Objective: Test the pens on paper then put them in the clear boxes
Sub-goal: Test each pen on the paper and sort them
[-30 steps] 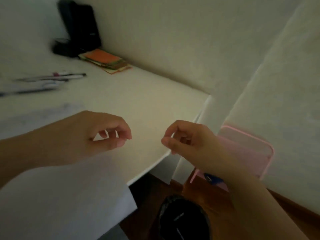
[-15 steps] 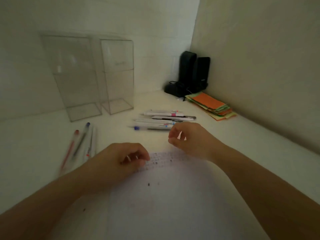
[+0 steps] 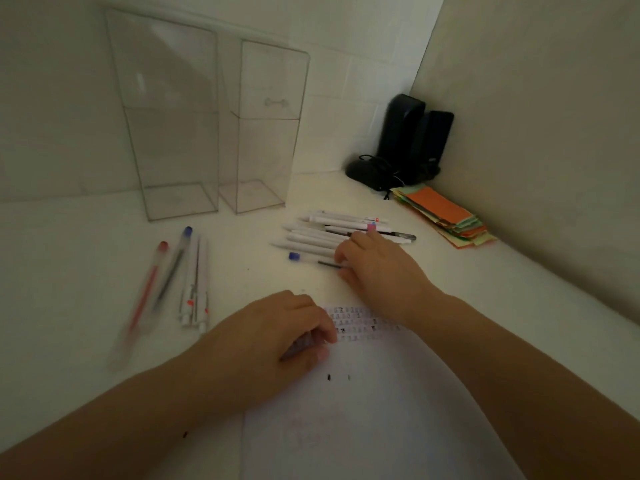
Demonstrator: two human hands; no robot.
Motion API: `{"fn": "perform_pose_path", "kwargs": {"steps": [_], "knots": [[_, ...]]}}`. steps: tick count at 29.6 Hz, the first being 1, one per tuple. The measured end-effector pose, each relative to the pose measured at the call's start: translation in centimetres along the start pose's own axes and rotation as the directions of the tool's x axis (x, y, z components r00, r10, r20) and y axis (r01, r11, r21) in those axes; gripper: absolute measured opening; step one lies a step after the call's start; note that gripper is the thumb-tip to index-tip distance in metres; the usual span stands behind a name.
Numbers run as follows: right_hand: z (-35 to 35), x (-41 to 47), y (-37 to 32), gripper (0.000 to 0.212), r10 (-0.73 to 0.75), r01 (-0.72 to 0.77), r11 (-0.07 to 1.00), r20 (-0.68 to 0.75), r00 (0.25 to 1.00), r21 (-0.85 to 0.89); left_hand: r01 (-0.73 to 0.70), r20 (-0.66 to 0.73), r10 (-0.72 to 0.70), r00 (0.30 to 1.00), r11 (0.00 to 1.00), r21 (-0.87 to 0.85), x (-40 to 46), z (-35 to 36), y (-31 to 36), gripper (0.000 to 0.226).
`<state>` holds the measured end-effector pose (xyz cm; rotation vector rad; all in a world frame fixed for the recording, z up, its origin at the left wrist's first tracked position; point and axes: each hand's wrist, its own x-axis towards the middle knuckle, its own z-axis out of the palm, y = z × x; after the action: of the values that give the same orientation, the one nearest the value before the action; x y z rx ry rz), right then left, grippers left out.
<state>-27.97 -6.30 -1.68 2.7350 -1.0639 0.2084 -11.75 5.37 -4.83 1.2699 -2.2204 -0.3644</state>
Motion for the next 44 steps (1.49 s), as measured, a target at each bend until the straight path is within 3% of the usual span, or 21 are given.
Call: {"fn": "perform_pose_path", "kwargs": {"steps": [4,6,7,9,11,13,14,17,19,25,30,44], "knots": [[-0.7,-2.2,-0.6,0.028,-0.013,0.016,0.996,-0.045,0.999,0.083,-0.003,-0.03,0.005,1.0,0.999,0.05,-0.2,0.0,0.0,0.018],[-2.4,-3.9,-1.1,0.028,0.179,-0.128,0.927,-0.117,0.977,0.352,0.005,-0.066,0.001,0.998,0.996,0.092,-0.3,-0.1,0.3,0.018],[-3.3,-4.9,-1.3,0.026,0.296,-0.186,0.798,-0.104,0.95,0.573,0.011,-0.09,-0.002,0.996,0.996,0.093,-0.3,-0.1,0.5,0.018],[-4.6,-6.9,-2.1,0.022,0.396,-0.194,0.328,0.052,0.917,0.924,0.031,-0.106,-0.025,0.994,0.998,0.057,-0.3,-0.2,1.5,0.027],[-4.5,-8.6,-3.0,0.011,0.349,-0.142,-0.026,0.142,0.926,0.989,0.054,-0.093,-0.056,0.994,0.998,-0.022,-0.3,-0.2,2.7,0.046],[-3.7,-9.4,-3.5,0.01,0.305,-0.124,-0.231,0.193,0.933,0.965,0.057,-0.083,-0.063,0.995,0.996,-0.07,-0.3,0.0,3.6,0.053],[-3.4,-9.4,-3.5,0.012,0.287,-0.13,-0.279,0.212,0.934,0.952,0.05,-0.08,-0.054,0.995,0.997,-0.061,-0.2,0.1,3.8,0.05],[-2.7,-8.8,-3.2,0.01,0.269,-0.157,-0.23,0.218,0.938,0.96,0.056,-0.116,-0.055,0.992,0.998,0.004,0.1,0.5,3.6,0.032],[-2.3,-8.5,-3.2,0.012,0.252,-0.194,-0.191,0.239,0.938,0.962,0.033,-0.15,-0.027,0.988,0.999,0.035,0.1,0.7,3.0,0.032],[-2.1,-8.9,-3.8,0.009,0.131,-0.171,-0.152,0.192,0.973,0.973,-0.021,-0.048,0.025,0.999,0.997,0.072,-0.3,0.8,3.3,0.022],[-2.5,-9.1,-3.7,0.012,0.024,-0.14,-0.203,0.147,0.989,0.969,-0.046,-0.067,0.056,0.996,0.989,0.143,-0.2,0.5,4.3,0.01],[-2.6,-9.2,-2.3,0.021,0.007,-0.109,-0.212,0.113,0.994,0.971,0.031,-0.068,-0.029,0.997,0.999,0.028,0.0,0.8,4.0,0.033]]}}
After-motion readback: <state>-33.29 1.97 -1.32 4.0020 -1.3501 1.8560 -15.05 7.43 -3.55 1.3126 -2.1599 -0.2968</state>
